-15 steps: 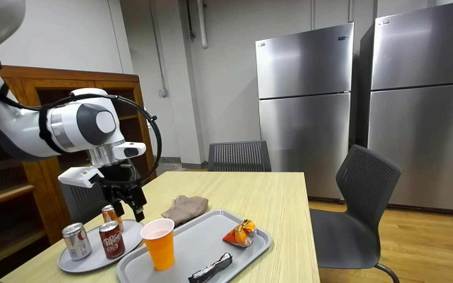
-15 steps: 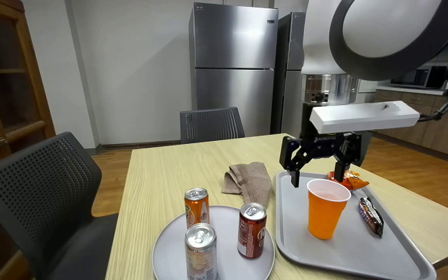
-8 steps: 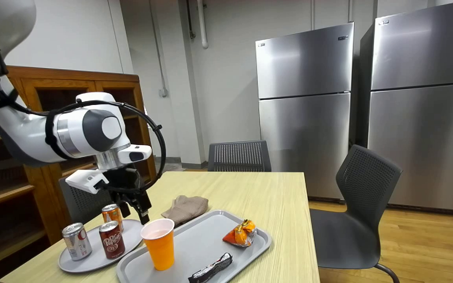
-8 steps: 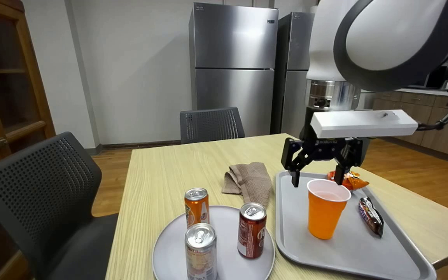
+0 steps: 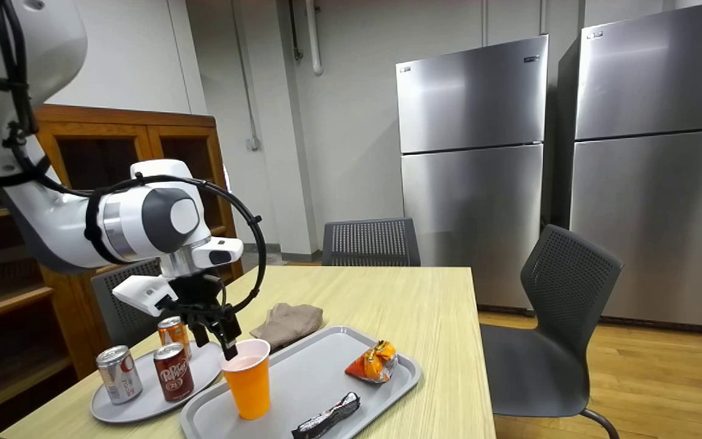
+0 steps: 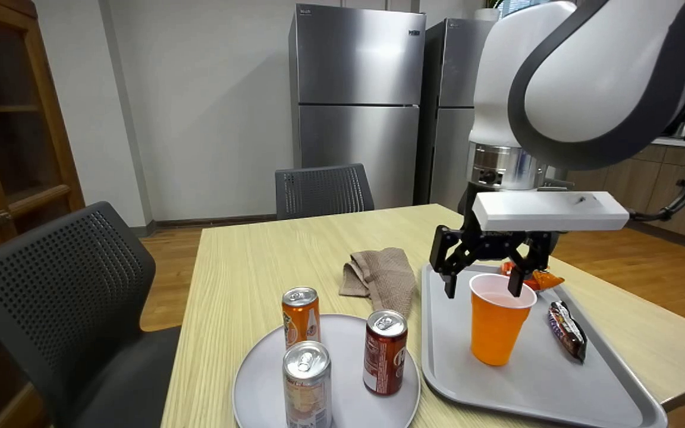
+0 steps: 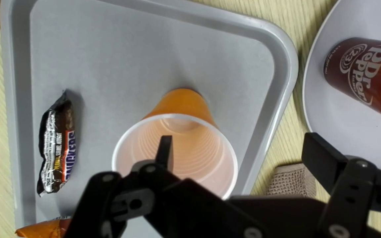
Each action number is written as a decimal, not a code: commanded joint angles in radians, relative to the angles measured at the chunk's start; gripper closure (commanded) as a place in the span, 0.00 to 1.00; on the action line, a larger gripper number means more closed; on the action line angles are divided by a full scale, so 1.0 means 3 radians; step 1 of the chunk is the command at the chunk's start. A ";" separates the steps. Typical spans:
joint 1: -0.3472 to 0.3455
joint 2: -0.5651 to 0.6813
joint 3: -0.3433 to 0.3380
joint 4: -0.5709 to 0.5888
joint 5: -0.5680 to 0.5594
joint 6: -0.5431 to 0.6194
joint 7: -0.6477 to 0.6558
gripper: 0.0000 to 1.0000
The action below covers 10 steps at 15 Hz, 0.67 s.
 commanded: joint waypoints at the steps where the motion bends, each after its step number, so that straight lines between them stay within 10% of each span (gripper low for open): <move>1: 0.0007 0.0167 -0.0074 0.0120 -0.0128 0.0087 0.0128 0.00; 5: 0.0061 0.0325 -0.0156 0.0226 -0.0112 0.0087 0.0107 0.00; 10: 0.0157 0.0473 -0.0238 0.0344 -0.0058 0.0056 0.0045 0.51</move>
